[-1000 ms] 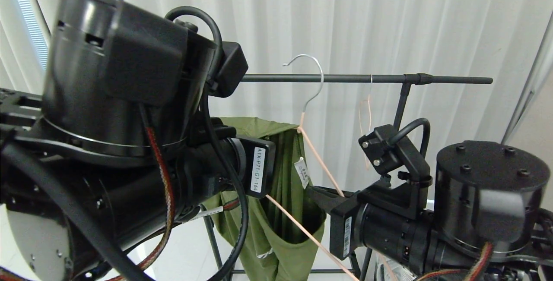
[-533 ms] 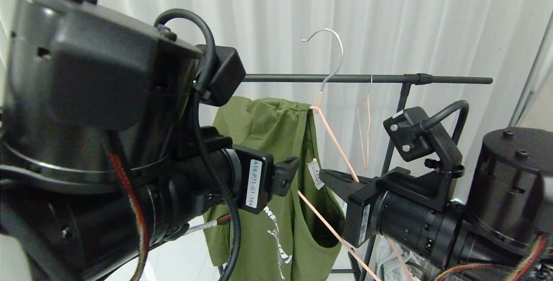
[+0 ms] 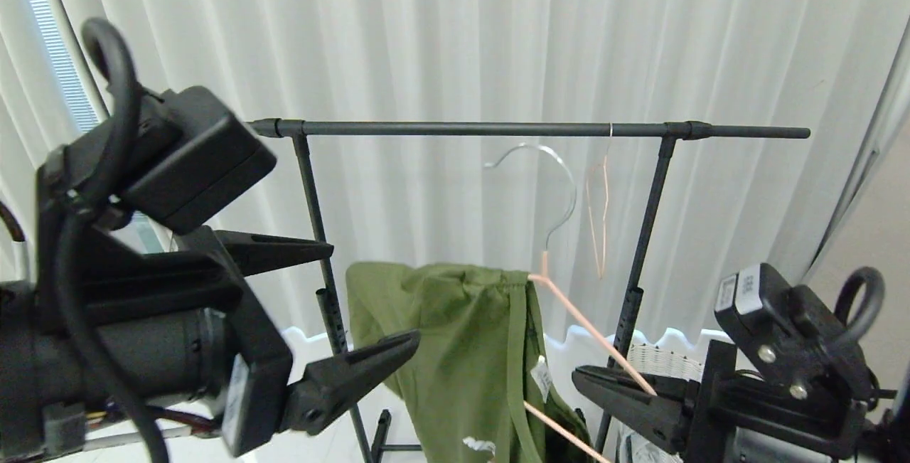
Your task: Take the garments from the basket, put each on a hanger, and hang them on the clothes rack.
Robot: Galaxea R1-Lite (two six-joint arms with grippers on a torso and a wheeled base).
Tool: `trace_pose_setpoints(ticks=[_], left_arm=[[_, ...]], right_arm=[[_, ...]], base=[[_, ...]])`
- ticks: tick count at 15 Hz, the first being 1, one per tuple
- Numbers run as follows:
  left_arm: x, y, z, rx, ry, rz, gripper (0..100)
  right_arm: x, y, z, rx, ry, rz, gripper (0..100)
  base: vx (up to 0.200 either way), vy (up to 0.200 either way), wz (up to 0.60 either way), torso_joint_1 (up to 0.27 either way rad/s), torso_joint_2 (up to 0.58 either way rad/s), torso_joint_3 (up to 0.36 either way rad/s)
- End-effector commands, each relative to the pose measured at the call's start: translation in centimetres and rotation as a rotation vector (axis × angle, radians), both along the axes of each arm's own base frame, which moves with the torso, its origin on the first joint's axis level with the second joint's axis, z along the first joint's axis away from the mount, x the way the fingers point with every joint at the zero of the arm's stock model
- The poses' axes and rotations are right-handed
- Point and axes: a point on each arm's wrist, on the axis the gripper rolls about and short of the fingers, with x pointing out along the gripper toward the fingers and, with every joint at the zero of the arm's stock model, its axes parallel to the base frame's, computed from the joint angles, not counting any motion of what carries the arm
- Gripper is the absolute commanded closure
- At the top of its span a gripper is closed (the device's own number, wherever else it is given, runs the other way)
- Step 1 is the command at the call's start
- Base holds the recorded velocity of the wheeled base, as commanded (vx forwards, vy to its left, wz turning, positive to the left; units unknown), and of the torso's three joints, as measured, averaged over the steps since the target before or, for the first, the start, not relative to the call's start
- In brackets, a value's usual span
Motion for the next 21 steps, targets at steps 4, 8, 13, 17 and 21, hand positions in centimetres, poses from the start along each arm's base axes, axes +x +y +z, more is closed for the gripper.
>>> trace_pose_setpoints(ticks=[4, 8, 13, 17, 21], left_arm=[[-1.3, 2.6, -2.4, 0.036, -0.029, -0.277, 0], [-1.1, 2.4, -5.2, 0.051, -0.003, -0.287, 0], [1.5, 1.2, -6.3, 0.040, -0.015, -0.254, 0], [1.6, 0.8, -7.2, 0.076, -0.032, -0.396, 0], [1.7, 0.6, -7.4, 0.067, -0.025, -0.446, 0]], right_arm=[[-1.4, -0.6, -0.3, -0.007, -0.007, 0.096, 100], [-1.8, -0.4, -0.1, 0.014, -0.017, 0.113, 100], [-3.5, -0.5, 1.1, 0.085, -0.054, 0.195, 100], [-4.0, -0.5, 1.4, 0.101, -0.058, 0.223, 100], [-4.4, -0.4, 1.4, 0.103, -0.057, 0.246, 100]], base=[[0.000, 0.000, 0.00, 0.000, 0.00, 0.000], [0.000, 0.000, 0.00, 0.000, 0.00, 0.000], [0.000, 0.000, 0.00, 0.000, 0.00, 0.000], [0.000, 0.000, 0.00, 0.000, 0.00, 0.000], [0.000, 0.000, 0.00, 0.000, 0.00, 0.000]])
